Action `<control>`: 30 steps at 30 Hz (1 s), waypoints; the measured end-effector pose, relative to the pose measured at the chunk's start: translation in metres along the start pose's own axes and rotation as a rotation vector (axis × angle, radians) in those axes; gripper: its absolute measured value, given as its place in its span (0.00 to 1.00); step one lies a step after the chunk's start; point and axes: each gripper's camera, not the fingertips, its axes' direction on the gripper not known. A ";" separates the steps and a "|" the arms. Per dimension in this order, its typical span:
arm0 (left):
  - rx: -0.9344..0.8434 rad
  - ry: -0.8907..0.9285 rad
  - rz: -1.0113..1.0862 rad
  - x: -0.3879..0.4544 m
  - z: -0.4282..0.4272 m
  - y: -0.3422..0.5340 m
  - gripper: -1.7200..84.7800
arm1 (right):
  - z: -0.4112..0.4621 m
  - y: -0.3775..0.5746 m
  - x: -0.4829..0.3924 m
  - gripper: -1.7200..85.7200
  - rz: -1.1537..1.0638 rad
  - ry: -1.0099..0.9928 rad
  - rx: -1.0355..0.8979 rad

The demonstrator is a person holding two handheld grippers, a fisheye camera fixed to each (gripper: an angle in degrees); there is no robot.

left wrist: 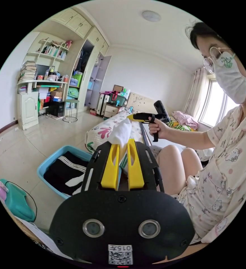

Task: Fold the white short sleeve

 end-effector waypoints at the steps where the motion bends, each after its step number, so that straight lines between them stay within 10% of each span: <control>1: -0.001 0.002 -0.008 -0.001 0.002 0.003 0.07 | 0.000 -0.011 0.013 0.02 0.010 -0.003 -0.013; 18: -0.044 -0.192 -0.509 -0.182 0.100 0.101 0.07 | 0.117 -0.203 0.184 0.02 0.133 0.195 -0.257; 30: -0.026 -0.076 -0.376 -0.067 0.056 0.092 0.07 | -0.010 -0.231 0.230 0.02 0.099 -0.014 -0.196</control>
